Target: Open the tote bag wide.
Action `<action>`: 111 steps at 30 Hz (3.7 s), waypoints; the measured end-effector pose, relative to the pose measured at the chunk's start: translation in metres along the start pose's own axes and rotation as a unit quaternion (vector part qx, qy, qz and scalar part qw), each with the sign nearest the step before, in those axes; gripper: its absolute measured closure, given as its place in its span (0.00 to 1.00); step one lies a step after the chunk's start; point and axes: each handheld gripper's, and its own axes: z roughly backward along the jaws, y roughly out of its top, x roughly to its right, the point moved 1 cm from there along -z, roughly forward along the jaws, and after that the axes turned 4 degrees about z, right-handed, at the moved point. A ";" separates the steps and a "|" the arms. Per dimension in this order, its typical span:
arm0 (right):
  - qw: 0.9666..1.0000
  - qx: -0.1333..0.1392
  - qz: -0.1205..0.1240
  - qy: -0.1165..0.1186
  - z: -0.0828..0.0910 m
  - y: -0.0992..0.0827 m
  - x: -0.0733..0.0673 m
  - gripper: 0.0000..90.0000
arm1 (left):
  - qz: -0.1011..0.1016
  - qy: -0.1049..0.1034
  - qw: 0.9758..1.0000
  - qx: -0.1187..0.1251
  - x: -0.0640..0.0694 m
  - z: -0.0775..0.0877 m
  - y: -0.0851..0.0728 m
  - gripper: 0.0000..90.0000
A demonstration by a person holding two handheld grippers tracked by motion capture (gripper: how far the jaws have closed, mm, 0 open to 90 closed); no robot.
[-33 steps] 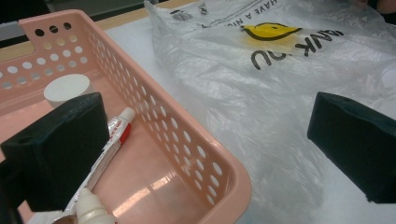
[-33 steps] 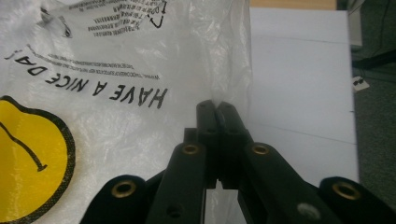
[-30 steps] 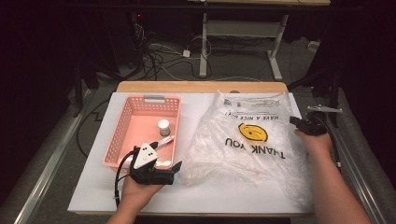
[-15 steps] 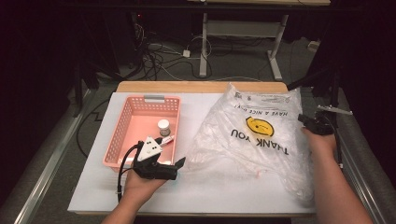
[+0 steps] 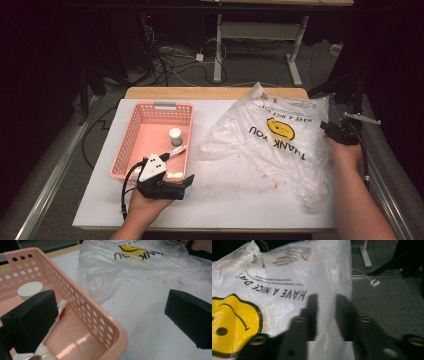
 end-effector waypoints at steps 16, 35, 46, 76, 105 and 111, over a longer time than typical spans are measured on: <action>0.996 -0.006 0.042 0.081 0.134 -0.086 -0.051 0.52 | -0.006 0.002 1.000 0.005 -0.002 0.001 -0.004 0.00; 0.991 -0.083 0.073 0.073 0.129 -0.122 -0.048 0.85 | -0.021 -0.024 0.999 0.009 0.008 -0.007 0.005 0.00; 0.988 -0.071 0.106 0.086 0.150 -0.129 -0.065 1.00 | -0.026 -0.027 0.999 0.003 0.008 -0.013 0.007 0.00; 0.950 -0.070 0.219 0.210 0.164 -0.148 -0.171 1.00 | 0.020 0.005 1.000 -0.006 -0.012 -0.002 0.005 0.00; 0.960 0.043 0.145 0.234 0.147 -0.094 -0.155 0.03 | 0.024 -0.005 1.000 -0.002 -0.017 -0.003 0.002 0.00; 0.958 0.036 0.172 0.228 0.125 -0.076 -0.171 0.00 | 0.011 -0.007 1.000 -0.004 -0.017 -0.003 0.002 0.00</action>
